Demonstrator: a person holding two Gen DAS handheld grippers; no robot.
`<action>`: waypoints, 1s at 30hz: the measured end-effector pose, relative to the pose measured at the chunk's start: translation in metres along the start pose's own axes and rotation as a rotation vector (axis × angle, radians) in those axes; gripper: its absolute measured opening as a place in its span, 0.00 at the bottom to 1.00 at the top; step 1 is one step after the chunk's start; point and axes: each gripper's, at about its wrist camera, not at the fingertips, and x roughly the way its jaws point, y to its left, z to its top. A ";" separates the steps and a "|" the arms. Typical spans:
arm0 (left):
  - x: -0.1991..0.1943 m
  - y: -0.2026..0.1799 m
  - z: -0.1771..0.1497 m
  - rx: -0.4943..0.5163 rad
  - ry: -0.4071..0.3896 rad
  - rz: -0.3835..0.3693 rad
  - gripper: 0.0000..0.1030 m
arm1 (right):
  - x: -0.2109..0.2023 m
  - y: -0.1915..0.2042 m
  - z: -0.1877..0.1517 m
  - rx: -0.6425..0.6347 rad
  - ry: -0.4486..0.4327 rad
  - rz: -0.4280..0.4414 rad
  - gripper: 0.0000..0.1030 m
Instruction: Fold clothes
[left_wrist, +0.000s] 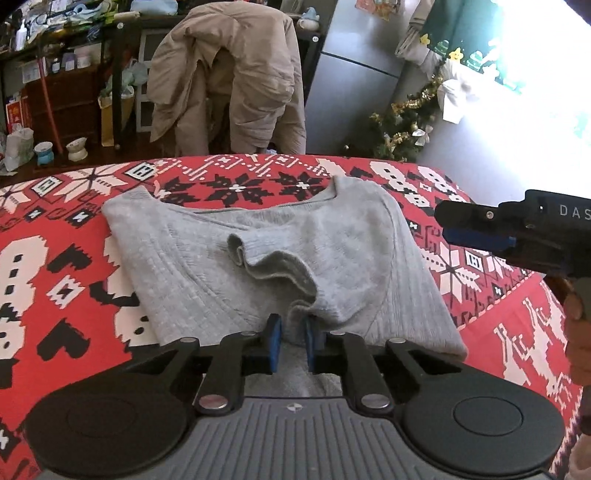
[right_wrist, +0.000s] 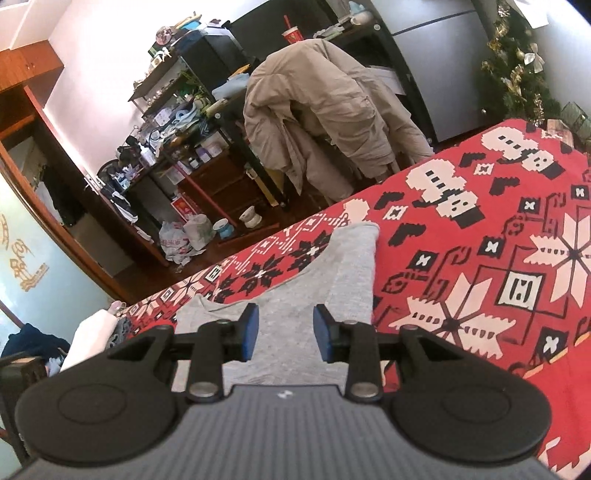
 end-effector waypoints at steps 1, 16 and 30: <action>0.000 -0.001 0.000 0.001 0.001 0.004 0.16 | 0.000 -0.001 0.000 0.002 0.001 0.003 0.35; -0.058 -0.009 -0.007 -0.219 -0.022 -0.028 0.02 | -0.010 0.018 -0.015 -0.317 0.260 0.032 0.35; -0.049 -0.006 -0.023 -0.288 0.063 -0.012 0.02 | -0.009 0.027 -0.047 -0.559 0.325 -0.035 0.02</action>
